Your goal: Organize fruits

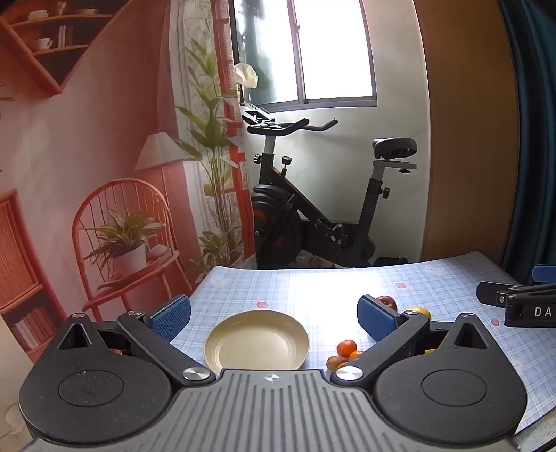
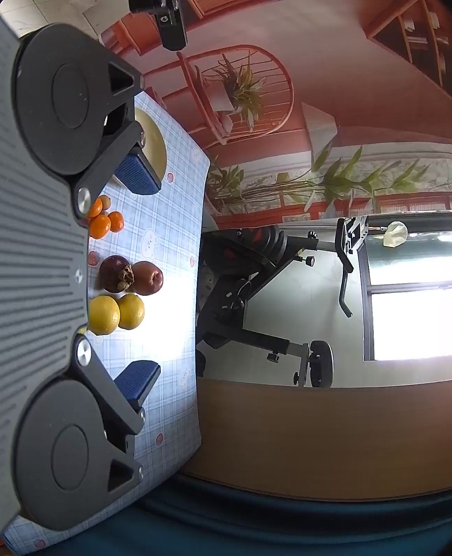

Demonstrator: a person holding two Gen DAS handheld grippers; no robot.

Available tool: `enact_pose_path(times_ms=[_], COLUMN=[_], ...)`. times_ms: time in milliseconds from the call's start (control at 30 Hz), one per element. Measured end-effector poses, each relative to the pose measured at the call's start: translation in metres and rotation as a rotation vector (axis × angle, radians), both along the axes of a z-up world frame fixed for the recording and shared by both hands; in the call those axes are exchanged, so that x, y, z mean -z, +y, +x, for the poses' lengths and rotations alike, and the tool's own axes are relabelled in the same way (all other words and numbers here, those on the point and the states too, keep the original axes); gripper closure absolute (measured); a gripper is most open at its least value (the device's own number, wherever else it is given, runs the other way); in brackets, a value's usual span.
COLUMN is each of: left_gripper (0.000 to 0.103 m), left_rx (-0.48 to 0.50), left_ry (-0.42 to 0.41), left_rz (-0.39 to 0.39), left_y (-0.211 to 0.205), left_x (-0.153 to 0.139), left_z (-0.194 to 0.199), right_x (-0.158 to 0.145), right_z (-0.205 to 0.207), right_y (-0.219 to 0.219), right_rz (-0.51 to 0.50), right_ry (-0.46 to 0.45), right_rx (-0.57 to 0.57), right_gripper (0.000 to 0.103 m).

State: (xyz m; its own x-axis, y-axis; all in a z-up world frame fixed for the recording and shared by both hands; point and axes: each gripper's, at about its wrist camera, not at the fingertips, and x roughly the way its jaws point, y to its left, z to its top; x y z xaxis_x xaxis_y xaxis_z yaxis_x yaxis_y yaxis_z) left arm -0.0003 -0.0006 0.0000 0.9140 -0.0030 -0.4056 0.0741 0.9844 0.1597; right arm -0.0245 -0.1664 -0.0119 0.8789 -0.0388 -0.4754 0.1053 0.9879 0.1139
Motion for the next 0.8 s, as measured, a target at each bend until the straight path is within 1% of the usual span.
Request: enact_pose_path(times_ms=[33,267,800], left_gripper=[0.0,0.0,0.0], left_rx=[-0.002,-0.002,0.002], left_ry=[0.009,0.008,0.013], left_rz=[-0.029,-0.021,-0.039], left_y=[0.0015,-0.0024,-0.0025], left_x=[-0.0005,0.0052,0.0003], left_z=[0.0005,0.0026,0.0], right_x=[0.0001,0.0008,0.0001], right_z=[0.0001,-0.0001,-0.0028], right_y=[0.0001,0.001,0.0028], right_rz=[-0.002,-0.012,-0.014], right_ry=[0.003,-0.002,-0.007], right_rx=[0.0,0.0,0.002], right_gripper=[0.0,0.0,0.0])
